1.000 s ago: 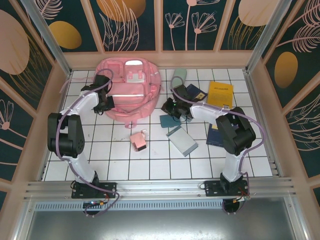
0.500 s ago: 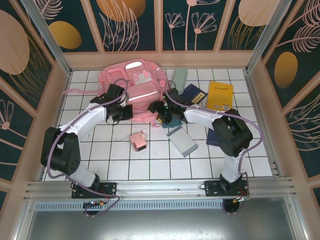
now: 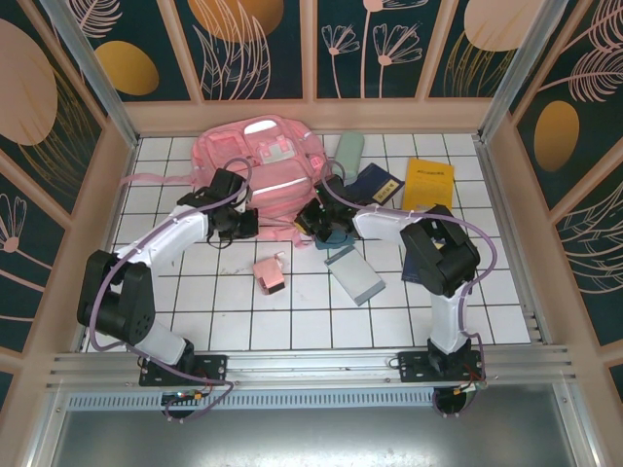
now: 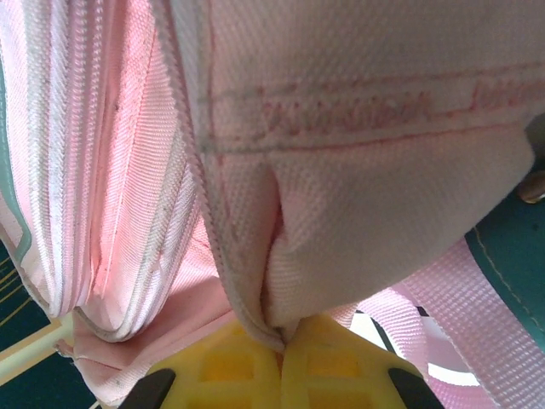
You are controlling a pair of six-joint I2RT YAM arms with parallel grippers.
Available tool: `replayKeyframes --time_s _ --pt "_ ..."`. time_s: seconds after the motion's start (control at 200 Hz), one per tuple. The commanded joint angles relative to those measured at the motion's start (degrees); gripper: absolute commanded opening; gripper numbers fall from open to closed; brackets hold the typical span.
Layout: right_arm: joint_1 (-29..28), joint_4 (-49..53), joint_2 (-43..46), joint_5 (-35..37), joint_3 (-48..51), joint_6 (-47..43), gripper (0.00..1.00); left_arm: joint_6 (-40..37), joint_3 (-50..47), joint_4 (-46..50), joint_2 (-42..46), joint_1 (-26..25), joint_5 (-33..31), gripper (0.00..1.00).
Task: Pack books, pencil case, and school supplies into a backpack
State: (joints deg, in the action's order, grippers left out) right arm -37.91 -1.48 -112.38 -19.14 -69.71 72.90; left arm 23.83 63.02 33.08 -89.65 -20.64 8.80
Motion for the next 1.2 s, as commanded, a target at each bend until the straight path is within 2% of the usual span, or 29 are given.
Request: replayKeyframes --time_s 0.0,0.185,0.435,0.52,0.635,0.75,0.851,0.956,1.116,1.196 --pt "2.6 1.1 1.9 6.5 0.7 -2.8 0.00 -2.6 3.2 8.3 -1.7 0.3 -9.9 0.00" --pt "3.8 3.1 5.1 8.6 1.8 -5.8 0.00 -3.7 7.8 13.0 -6.9 2.0 -24.3 0.00" --pt "5.3 4.3 9.1 8.2 5.6 -8.7 0.00 -2.2 14.3 8.5 -12.9 9.8 -29.4 0.00" --pt "5.9 4.7 10.5 7.9 6.6 -9.9 0.00 -2.1 17.8 7.1 -16.1 11.3 -29.3 0.00" --pt "6.3 5.0 11.9 8.6 7.7 -10.9 0.00 -2.9 21.3 7.7 -18.2 11.4 -25.4 0.00" --pt "6.3 4.1 11.3 7.7 7.1 -11.5 0.00 -5.4 18.3 5.6 -14.9 11.2 -11.9 0.00" --pt "6.2 4.1 9.7 7.2 5.3 -12.3 0.00 -6.0 14.1 4.3 -10.5 11.0 -6.1 0.00" --pt "6.3 4.5 7.6 6.2 3.1 -13.2 0.00 -7.0 12.3 4.5 -6.7 9.9 3.1 0.00" --pt "6.2 4.9 4.7 5.3 0.4 -14.1 0.00 -7.4 11.3 5.2 -4.1 3.3 8.4 0.00" --pt "6.3 4.9 4.1 5.3 -0.3 -14.2 0.00 -6.3 9.9 5.0 -3.4 2.1 9.6 0.00"
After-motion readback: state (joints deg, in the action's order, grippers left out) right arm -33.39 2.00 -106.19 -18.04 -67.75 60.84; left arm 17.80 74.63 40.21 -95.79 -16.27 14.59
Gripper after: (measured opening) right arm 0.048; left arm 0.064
